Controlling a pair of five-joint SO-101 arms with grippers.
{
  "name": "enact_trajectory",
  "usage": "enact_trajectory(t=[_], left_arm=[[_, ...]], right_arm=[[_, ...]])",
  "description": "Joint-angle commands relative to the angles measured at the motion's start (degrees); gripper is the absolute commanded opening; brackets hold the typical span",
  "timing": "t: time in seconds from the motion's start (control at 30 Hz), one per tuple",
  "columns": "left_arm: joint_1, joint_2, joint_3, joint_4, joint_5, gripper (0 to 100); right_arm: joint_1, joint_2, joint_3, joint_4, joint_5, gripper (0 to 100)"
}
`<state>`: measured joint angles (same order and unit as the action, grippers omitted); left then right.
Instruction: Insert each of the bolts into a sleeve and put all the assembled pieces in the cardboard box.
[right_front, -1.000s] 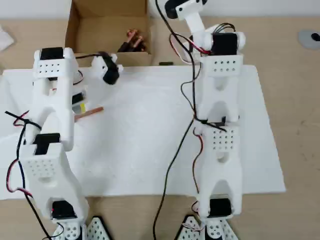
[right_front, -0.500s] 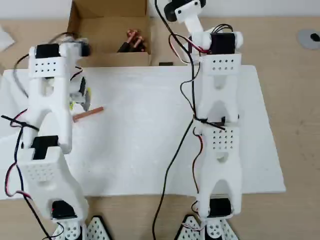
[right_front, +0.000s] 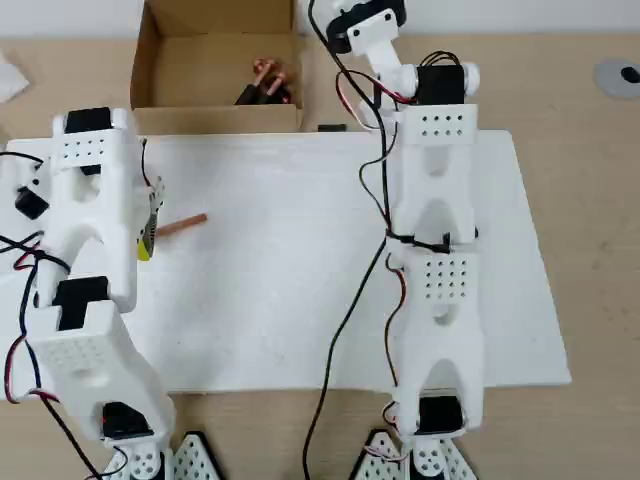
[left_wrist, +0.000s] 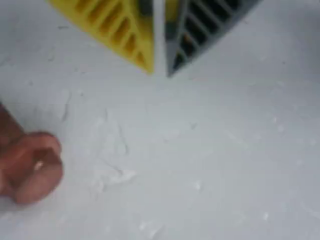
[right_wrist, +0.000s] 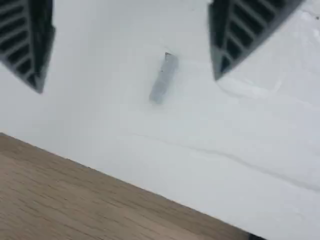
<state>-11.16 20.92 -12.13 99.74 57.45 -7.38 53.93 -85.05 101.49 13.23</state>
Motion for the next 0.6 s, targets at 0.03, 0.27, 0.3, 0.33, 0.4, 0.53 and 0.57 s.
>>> enact_trajectory(t=[0.03, 0.27, 0.3, 0.33, 0.4, 0.53, 0.57], left_arm=[[1.6, -2.9, 0.3, -1.2, 2.2, 2], [1.3, -2.8, 0.6, -6.2, 7.3, 2], [1.3, -2.8, 1.1, -7.2, 7.7, 2], [1.3, -2.8, 1.8, -8.4, 8.1, 2], [1.3, -2.8, 3.0, -10.1, 8.3, 2], [1.3, -2.8, 4.0, -12.1, 8.2, 2], [1.3, -2.8, 3.9, -12.7, 8.2, 2]], right_arm=[[-1.5, -4.4, 0.1, 1.0, 0.6, 25.0], [-1.8, -4.4, 0.1, 1.0, 0.5, 25.0], [-1.8, -4.4, 0.1, 1.0, 0.5, 25.0], [-1.8, -4.4, 0.1, 1.0, 0.5, 25.0], [-1.8, -4.4, 0.1, 1.0, 0.5, 25.0], [-1.8, -4.4, 0.1, 1.0, 0.5, 25.0], [-1.8, -4.4, 0.1, 1.0, 0.5, 25.0]])
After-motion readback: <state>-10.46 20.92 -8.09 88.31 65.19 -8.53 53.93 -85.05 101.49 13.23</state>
